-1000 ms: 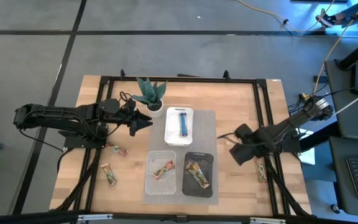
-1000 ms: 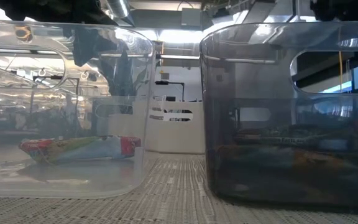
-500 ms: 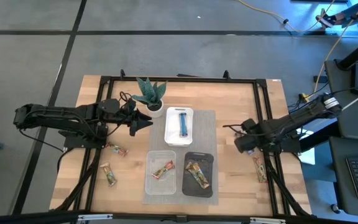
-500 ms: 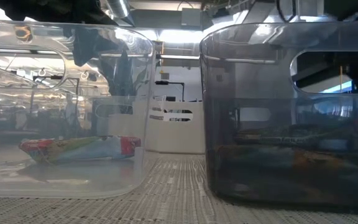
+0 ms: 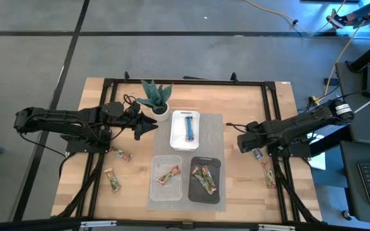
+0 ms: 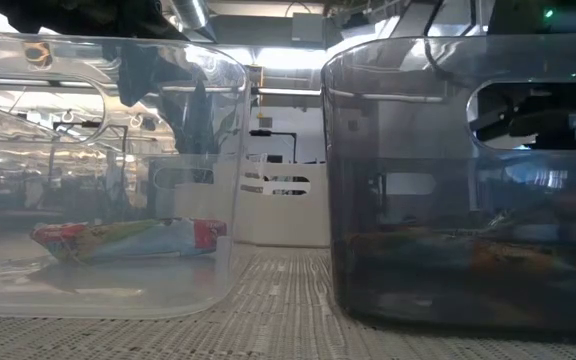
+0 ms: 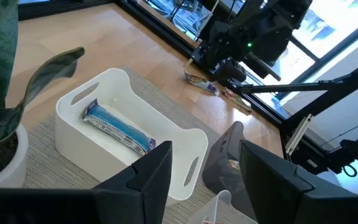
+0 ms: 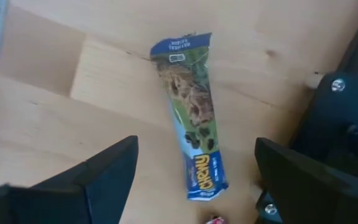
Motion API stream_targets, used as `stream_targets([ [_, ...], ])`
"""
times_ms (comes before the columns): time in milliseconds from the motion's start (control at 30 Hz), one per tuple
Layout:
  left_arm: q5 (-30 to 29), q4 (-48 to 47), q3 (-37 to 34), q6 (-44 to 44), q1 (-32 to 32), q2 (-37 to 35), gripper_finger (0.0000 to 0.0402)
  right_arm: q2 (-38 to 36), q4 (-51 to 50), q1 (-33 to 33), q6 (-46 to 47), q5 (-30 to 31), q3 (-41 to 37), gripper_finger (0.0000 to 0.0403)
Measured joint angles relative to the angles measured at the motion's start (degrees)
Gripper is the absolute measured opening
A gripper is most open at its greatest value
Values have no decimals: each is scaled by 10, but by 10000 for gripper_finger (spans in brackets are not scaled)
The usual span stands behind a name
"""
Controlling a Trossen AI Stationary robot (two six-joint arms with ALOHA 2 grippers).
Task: Pick and place Granola Bars by type
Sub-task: Put the blue granola bar into the white bin
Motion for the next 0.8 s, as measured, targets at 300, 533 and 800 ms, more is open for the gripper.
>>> stream_targets([
  [300,0,-1,0,0,0,0,177,3,90,-63,-83,-18,-56,318],
  [533,0,-2,0,0,0,0,175,3,153,-89,-117,-60,-111,318],
  [800,0,-2,0,0,0,0,177,1,173,-92,-119,-80,-133,281],
])
